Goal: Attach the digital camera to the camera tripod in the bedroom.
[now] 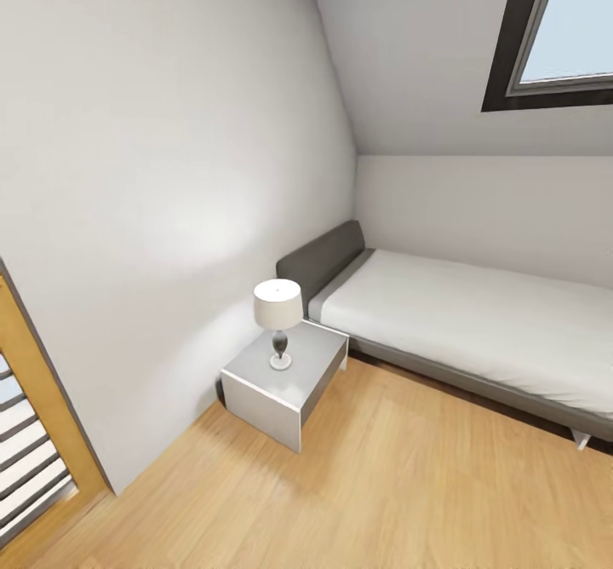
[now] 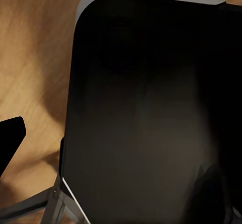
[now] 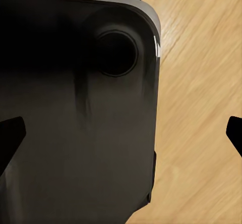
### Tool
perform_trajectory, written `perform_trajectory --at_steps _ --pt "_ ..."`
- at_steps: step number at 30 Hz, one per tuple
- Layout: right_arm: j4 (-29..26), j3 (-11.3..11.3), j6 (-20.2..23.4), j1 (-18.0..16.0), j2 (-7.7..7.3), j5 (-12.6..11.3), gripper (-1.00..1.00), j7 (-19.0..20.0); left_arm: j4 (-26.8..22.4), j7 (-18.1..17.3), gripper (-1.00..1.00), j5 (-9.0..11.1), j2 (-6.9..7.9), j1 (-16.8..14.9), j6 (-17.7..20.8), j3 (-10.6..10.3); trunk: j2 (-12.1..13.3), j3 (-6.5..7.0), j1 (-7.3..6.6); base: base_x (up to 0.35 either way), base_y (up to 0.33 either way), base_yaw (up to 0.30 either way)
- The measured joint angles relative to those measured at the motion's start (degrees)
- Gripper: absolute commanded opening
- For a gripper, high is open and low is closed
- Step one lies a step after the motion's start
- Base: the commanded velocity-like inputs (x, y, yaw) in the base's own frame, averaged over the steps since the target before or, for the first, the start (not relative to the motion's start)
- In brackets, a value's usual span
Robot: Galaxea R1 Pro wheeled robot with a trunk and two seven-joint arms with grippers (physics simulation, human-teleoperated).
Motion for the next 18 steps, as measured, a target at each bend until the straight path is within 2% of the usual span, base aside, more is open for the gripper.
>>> perform_trajectory --at_steps 18 --pt "0.0 0.0 0.1 0.0 0.0 0.0 1.0 0.0 0.0 0.0 1.0 0.1 0.05 0.0 0.0 0.0 0.0 0.0 0.0 -0.031 0.0 0.0"
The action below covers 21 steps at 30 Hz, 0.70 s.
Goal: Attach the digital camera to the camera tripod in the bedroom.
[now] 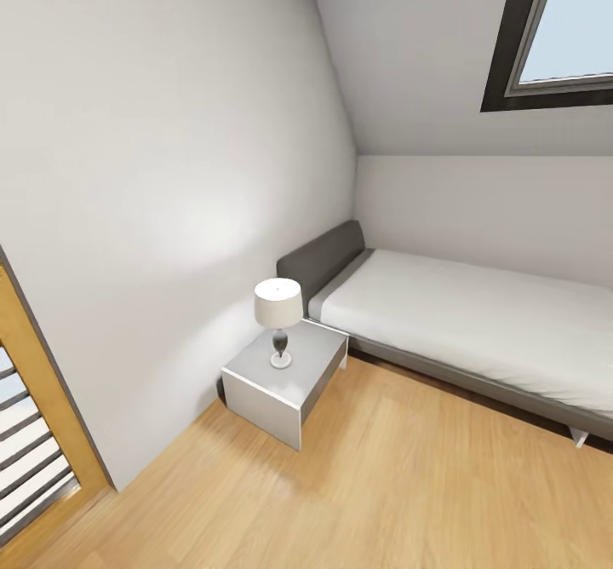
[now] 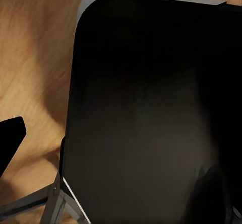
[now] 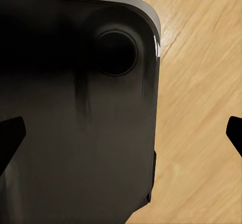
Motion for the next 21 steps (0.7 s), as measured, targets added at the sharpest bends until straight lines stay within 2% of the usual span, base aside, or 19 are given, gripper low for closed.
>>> perform_trajectory --at_steps 17,19,20,21 --pt "0.0 0.1 0.0 0.0 0.06 0.1 1.0 -0.1 -0.8 0.2 1.0 0.8 0.16 0.0 0.0 -0.1 0.0 0.0 0.0 0.0 0.0 0.0" --pt "-0.1 0.0 0.0 0.0 0.07 0.2 1.0 -0.2 -3.2 0.3 1.0 0.9 0.51 0.0 0.3 -0.1 0.0 0.0 0.0 0.0 0.0 0.0" --pt "-1.2 -0.2 0.3 -0.1 0.0 0.2 1.0 -0.5 -8.3 0.3 1.0 1.0 0.93 -0.1 1.2 -0.1 0.0 0.02 0.0 0.0 0.0 0.0" --pt "-2.0 -0.3 0.5 -0.1 -0.01 0.2 1.0 -0.6 -10.3 0.4 1.0 1.0 1.04 0.0 1.6 -0.1 0.0 0.01 0.0 0.0 0.0 0.0"
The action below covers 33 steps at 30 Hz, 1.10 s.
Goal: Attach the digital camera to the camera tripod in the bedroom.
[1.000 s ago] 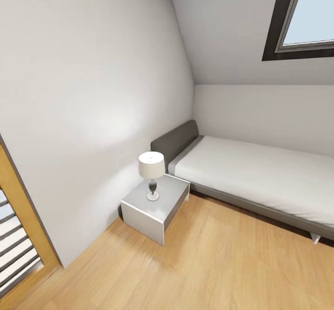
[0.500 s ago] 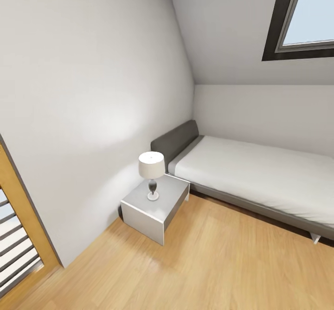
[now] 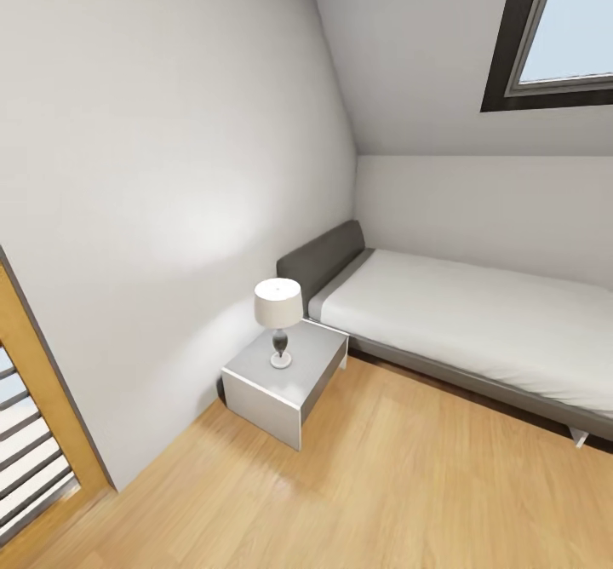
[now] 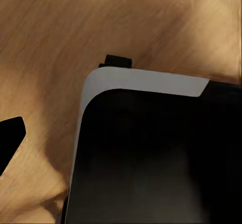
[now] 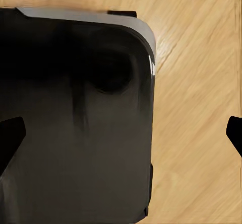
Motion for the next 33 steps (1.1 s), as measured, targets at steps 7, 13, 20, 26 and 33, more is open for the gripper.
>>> perform_trajectory --at_steps 7,13,20,26,33 --pt "-14.1 -0.3 4.6 -1.0 0.04 -0.2 1.0 -2.1 -14.9 3.8 1.0 -0.2 0.84 0.0 10.0 0.3 0.0 0.01 0.0 0.0 0.0 0.0" --pt "-26.5 -0.6 8.3 -4.2 0.57 -0.9 1.0 -6.2 -27.7 11.6 1.0 -0.3 0.91 -2.0 22.5 0.4 0.0 0.02 0.0 0.0 0.0 0.0" --pt "-25.7 -0.9 9.4 -15.3 0.97 -2.7 1.0 -11.7 -32.0 16.7 1.0 0.0 -0.16 -13.1 28.1 0.5 0.0 0.02 0.0 0.0 0.0 0.0" --pt "-20.7 -1.1 9.4 -24.2 0.94 -3.4 1.0 -13.1 -32.3 17.6 1.0 -0.3 -2.63 -20.3 29.2 0.3 0.0 0.01 0.0 0.0 0.0 0.0" --pt "-19.5 -1.3 10.0 -28.5 0.89 -4.4 1.0 -13.4 -37.1 17.9 1.0 -0.8 -5.25 -23.1 29.7 0.1 0.0 0.01 0.0 0.0 0.0 0.0"
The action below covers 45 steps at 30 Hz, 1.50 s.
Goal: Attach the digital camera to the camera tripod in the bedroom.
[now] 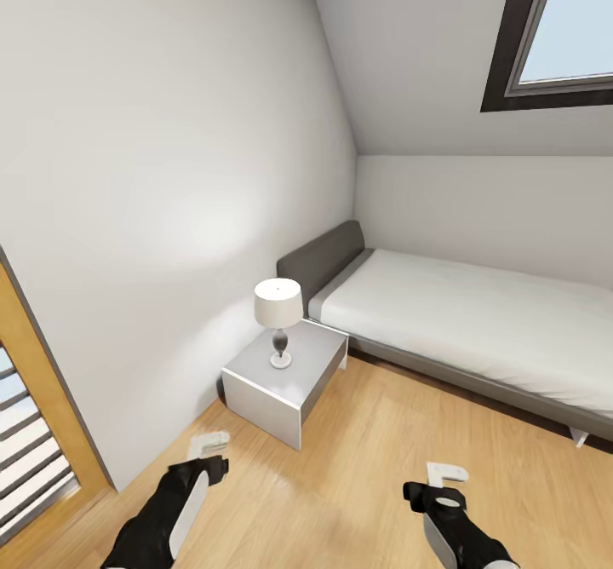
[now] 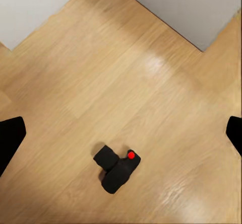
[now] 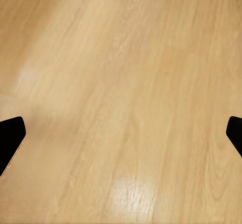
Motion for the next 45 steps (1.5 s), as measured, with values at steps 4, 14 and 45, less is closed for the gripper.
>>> perform_trajectory --at_steps 4,14,45 --pt "0.6 0.4 0.4 -1.0 0.41 0.2 1.0 0.0 -3.3 -0.1 1.0 -1.0 -3.3 -0.6 0.1 -0.4 0.0 0.0 0.0 0.0 0.0 0.0" --pt "0.2 1.0 0.4 -1.2 1.01 0.4 1.0 0.4 -7.2 0.0 1.0 -3.7 -4.69 -0.7 -0.3 -1.7 0.0 0.0 0.0 0.0 0.0 0.0" --pt "0.2 1.0 0.4 -1.2 1.38 0.2 1.0 0.7 -10.0 0.1 1.0 -4.3 -5.34 -0.7 1.4 -2.6 -6.4 -2.87 3.51 0.0 0.0 0.0"
